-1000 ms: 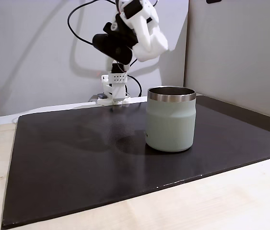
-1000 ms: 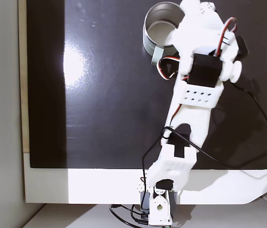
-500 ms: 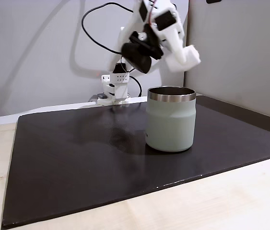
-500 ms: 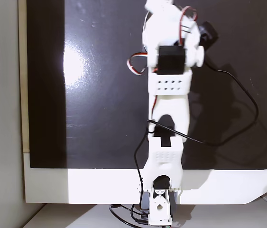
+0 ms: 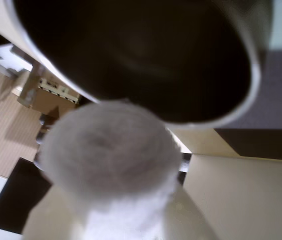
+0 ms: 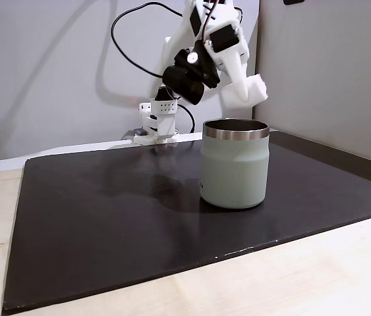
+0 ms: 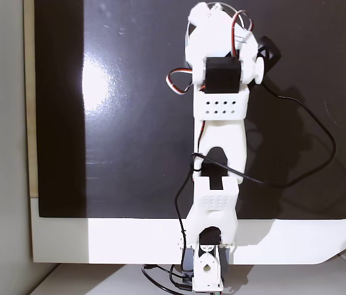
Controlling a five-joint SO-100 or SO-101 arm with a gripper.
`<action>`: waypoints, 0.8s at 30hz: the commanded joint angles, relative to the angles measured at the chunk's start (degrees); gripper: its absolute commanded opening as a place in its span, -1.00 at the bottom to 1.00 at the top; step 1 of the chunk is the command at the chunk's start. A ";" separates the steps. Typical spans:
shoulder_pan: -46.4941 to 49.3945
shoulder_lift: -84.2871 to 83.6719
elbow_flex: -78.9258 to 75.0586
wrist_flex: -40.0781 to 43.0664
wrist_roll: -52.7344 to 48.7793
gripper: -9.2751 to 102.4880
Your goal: Grasp a gauze and put it in the cup.
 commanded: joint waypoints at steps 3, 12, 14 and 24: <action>0.44 -0.35 -0.09 -1.05 -0.18 -0.83; 0.62 -0.70 1.85 -1.23 -0.09 -0.83; 0.35 -0.62 1.85 -1.23 -0.35 -0.83; 0.09 0.79 3.16 -0.26 -1.67 -0.23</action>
